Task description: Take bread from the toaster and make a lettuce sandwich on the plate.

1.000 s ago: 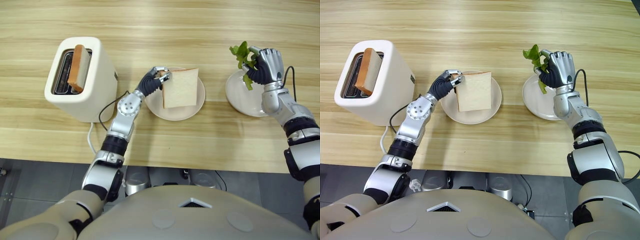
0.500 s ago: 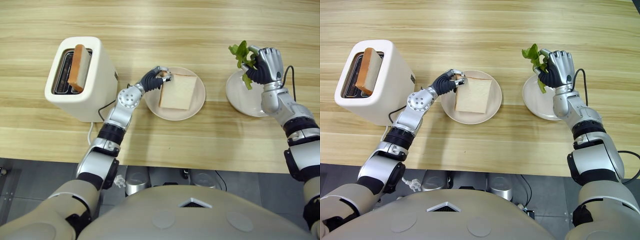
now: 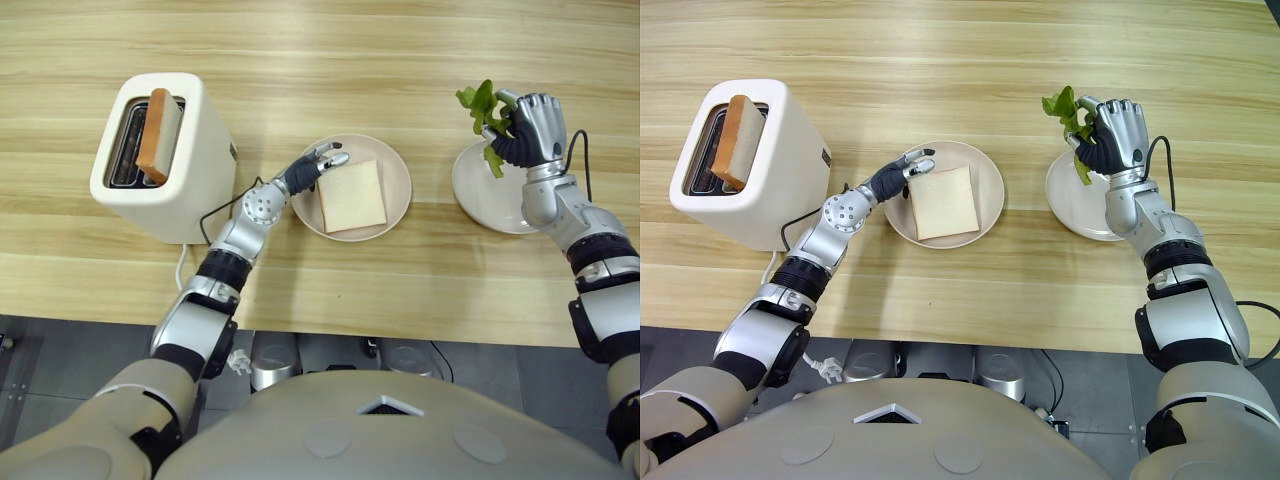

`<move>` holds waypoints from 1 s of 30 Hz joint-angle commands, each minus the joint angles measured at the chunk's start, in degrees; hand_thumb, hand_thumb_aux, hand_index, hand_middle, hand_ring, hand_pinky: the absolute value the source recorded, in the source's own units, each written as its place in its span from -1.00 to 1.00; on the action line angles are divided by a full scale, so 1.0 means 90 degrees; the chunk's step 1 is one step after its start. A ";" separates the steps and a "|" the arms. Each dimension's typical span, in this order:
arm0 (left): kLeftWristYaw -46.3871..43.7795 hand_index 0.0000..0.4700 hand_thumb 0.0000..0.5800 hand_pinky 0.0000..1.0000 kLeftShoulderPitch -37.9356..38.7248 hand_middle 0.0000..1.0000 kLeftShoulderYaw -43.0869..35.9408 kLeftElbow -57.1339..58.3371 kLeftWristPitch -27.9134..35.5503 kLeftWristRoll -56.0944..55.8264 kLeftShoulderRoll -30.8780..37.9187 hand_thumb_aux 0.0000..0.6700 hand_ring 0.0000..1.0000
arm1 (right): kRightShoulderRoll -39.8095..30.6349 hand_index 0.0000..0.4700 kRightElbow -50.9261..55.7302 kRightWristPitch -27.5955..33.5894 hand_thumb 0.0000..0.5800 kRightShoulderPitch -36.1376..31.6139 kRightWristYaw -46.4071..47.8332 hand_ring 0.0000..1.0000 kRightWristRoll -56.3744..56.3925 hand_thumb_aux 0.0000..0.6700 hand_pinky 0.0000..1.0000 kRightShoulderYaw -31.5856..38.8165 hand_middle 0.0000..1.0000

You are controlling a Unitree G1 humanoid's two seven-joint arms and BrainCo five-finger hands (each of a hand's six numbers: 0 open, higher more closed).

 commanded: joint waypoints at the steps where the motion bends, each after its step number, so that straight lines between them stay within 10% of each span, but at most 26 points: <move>1: 0.0274 -1.00 -1.00 1.00 0.0029 1.00 0.0064 -0.0748 -0.0516 0.0057 0.0065 -1.00 1.00 | 0.0014 0.96 -0.0059 -0.0007 1.00 0.0089 -0.0013 1.00 -0.0102 1.00 1.00 -0.0001 1.00; 12: 0.2406 -1.00 -1.00 1.00 0.0472 1.00 0.0090 -0.4317 0.0114 0.3000 0.0749 -1.00 1.00 | 0.0364 0.96 -0.0698 -0.0242 1.00 0.0065 0.0064 1.00 -0.0385 1.00 1.00 0.0177 1.00; 30: 0.2059 -1.00 -1.00 1.00 0.2023 1.00 0.0950 -0.6676 0.0193 0.2258 0.0754 -1.00 1.00 | 0.1969 0.96 0.0647 0.0252 1.00 -0.1095 -0.0170 1.00 -0.1938 1.00 1.00 0.1814 1.00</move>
